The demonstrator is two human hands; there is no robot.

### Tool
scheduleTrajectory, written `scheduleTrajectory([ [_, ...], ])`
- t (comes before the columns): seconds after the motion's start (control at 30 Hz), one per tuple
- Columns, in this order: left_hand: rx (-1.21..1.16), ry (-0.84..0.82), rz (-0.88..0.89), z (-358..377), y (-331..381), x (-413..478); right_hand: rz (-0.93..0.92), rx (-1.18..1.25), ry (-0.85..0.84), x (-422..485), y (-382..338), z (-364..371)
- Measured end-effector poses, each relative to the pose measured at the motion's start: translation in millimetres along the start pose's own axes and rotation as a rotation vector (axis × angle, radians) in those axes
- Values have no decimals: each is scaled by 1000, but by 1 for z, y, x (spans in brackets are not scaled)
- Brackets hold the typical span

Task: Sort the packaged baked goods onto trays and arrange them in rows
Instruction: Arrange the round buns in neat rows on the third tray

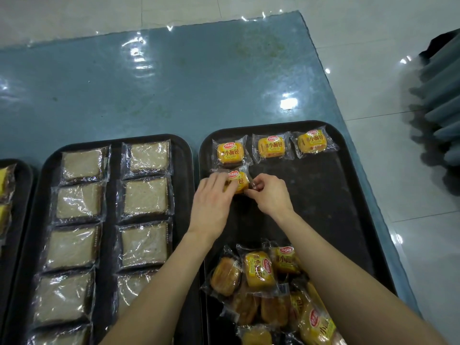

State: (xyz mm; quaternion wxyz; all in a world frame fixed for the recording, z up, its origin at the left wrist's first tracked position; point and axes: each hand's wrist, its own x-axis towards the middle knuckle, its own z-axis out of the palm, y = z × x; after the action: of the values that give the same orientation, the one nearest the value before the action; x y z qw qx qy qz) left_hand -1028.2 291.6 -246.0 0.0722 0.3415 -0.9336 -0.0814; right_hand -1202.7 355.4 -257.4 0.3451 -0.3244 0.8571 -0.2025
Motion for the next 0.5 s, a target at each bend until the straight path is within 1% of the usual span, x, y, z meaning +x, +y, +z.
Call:
scheduleTrajectory([
  [0.1, -42, -34, -24, 2, 2, -4, 16, 12, 9, 1, 1, 2],
  [0.27, 42, -52, -15, 5, 3, -8, 27, 38, 2, 2, 0, 3],
  [0.33, 92, -102, -9, 10, 6, -15, 19, 30, 0, 1, 0, 1],
  [0.43, 134, -237, -3, 17, 10, -27, 9, -12, -31, -4, 0, -4],
  [0.5, 150, -260, 0, 13, 10, -28, 10, -73, -30, -13, 4, -11],
])
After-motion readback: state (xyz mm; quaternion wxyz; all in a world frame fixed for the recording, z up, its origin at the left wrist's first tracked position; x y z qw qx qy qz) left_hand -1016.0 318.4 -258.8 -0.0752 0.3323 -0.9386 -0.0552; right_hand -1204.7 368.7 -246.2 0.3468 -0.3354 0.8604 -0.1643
